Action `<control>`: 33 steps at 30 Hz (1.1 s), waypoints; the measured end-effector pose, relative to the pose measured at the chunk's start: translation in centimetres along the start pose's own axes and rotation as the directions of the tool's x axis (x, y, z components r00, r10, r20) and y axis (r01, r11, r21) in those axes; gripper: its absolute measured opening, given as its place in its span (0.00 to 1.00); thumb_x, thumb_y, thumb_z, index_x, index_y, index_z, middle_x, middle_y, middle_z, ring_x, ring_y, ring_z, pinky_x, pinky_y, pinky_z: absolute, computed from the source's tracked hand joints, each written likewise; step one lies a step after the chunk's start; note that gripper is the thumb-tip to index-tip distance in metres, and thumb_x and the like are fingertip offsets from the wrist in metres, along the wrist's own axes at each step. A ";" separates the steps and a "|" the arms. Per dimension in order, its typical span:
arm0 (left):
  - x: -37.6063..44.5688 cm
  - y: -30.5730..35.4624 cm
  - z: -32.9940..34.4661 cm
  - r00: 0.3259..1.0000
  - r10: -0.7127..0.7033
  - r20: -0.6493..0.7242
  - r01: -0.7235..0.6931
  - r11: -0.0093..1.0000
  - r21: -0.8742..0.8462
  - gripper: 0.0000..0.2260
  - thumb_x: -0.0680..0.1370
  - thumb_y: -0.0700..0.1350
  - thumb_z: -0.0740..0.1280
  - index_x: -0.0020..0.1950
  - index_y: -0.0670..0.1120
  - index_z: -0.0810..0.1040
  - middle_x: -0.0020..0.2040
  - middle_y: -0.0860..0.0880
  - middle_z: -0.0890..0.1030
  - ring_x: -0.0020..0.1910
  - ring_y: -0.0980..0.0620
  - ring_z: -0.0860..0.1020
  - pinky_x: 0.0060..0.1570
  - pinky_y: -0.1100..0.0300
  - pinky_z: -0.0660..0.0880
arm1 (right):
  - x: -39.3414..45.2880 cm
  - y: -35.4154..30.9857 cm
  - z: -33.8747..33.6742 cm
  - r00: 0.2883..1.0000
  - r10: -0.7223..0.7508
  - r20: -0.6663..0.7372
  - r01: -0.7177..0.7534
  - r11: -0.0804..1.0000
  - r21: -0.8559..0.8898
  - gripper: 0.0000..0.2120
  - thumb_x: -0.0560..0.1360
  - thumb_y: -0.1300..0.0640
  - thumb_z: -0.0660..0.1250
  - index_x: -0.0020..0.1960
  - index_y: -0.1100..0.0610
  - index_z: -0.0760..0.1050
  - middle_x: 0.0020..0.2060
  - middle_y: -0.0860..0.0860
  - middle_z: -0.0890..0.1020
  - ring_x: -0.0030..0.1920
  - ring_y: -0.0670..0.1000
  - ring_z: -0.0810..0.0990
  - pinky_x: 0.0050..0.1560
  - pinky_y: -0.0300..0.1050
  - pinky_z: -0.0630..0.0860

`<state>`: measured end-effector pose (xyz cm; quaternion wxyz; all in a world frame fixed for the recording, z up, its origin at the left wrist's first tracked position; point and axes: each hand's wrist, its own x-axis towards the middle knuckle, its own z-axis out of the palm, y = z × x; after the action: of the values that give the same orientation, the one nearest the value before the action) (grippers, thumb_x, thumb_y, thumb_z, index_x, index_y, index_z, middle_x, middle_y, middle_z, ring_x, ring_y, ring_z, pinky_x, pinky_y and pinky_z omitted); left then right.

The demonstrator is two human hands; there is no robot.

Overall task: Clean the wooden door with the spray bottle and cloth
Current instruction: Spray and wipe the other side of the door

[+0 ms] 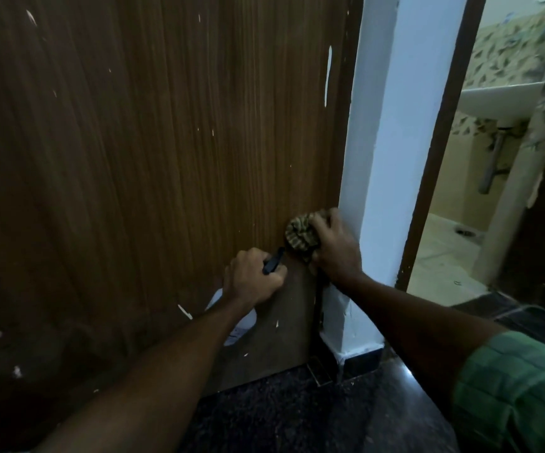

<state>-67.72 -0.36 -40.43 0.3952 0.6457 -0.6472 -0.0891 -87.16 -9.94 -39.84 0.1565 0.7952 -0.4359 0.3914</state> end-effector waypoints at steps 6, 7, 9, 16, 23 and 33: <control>0.3 -1.0 0.5 0.991 0.093 -0.100 -0.102 0.991 -0.082 0.16 0.74 0.58 0.66 0.32 0.48 0.75 0.25 0.53 0.74 0.23 0.54 0.72 0.27 0.53 0.71 | -2.5 0.7 0.8 0.897 -0.201 0.395 0.248 0.966 -0.072 0.33 0.73 0.53 0.75 0.69 0.47 0.58 0.67 0.55 0.64 0.56 0.59 0.78 0.46 0.51 0.79; 0.4 -1.0 0.5 0.989 0.097 -0.114 -0.107 0.990 -0.089 0.16 0.75 0.57 0.67 0.32 0.48 0.75 0.25 0.53 0.73 0.23 0.54 0.72 0.27 0.54 0.70 | -1.7 0.1 0.6 0.934 -0.191 0.302 0.209 0.977 -0.031 0.32 0.72 0.54 0.74 0.69 0.48 0.60 0.66 0.55 0.66 0.53 0.59 0.79 0.42 0.48 0.77; 0.6 -0.8 0.4 0.979 0.116 -0.170 -0.132 0.988 -0.085 0.18 0.77 0.53 0.71 0.31 0.48 0.71 0.24 0.53 0.72 0.22 0.55 0.70 0.26 0.58 0.66 | 0.1 -1.2 -0.4 0.992 -0.114 0.053 0.108 0.989 0.104 0.28 0.72 0.54 0.69 0.70 0.52 0.65 0.62 0.56 0.71 0.47 0.54 0.77 0.37 0.40 0.68; 0.2 -1.8 -0.3 0.943 0.100 -0.317 -0.154 0.976 -0.152 0.19 0.78 0.44 0.72 0.29 0.51 0.69 0.23 0.55 0.71 0.23 0.55 0.71 0.26 0.67 0.62 | -3.7 0.6 3.7 0.874 -0.446 0.193 0.454 0.891 0.003 0.25 0.75 0.49 0.74 0.69 0.49 0.71 0.66 0.58 0.69 0.52 0.58 0.80 0.44 0.50 0.80; -1.3 -2.8 -1.4 0.945 0.085 -0.316 -0.139 0.978 -0.155 0.20 0.76 0.48 0.70 0.28 0.52 0.66 0.22 0.56 0.71 0.22 0.55 0.70 0.25 0.66 0.58 | 0.0 -5.1 1.1 0.993 -0.089 -0.072 0.108 0.936 0.335 0.19 0.76 0.54 0.65 0.66 0.54 0.73 0.62 0.54 0.69 0.51 0.43 0.69 0.43 0.27 0.64; -2.9 -3.5 -4.4 0.954 0.087 -0.285 -0.137 0.978 -0.159 0.13 0.77 0.50 0.68 0.33 0.48 0.76 0.27 0.53 0.76 0.25 0.55 0.75 0.27 0.55 0.70 | -2.2 -6.7 2.6 0.902 -0.383 0.200 0.344 0.916 0.205 0.24 0.75 0.52 0.71 0.70 0.51 0.70 0.65 0.55 0.69 0.54 0.54 0.79 0.46 0.50 0.83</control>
<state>-62.70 3.43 -40.81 0.5420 0.5761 -0.6109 -0.0326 -81.14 -6.36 -42.59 0.1077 0.9136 -0.2612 0.2926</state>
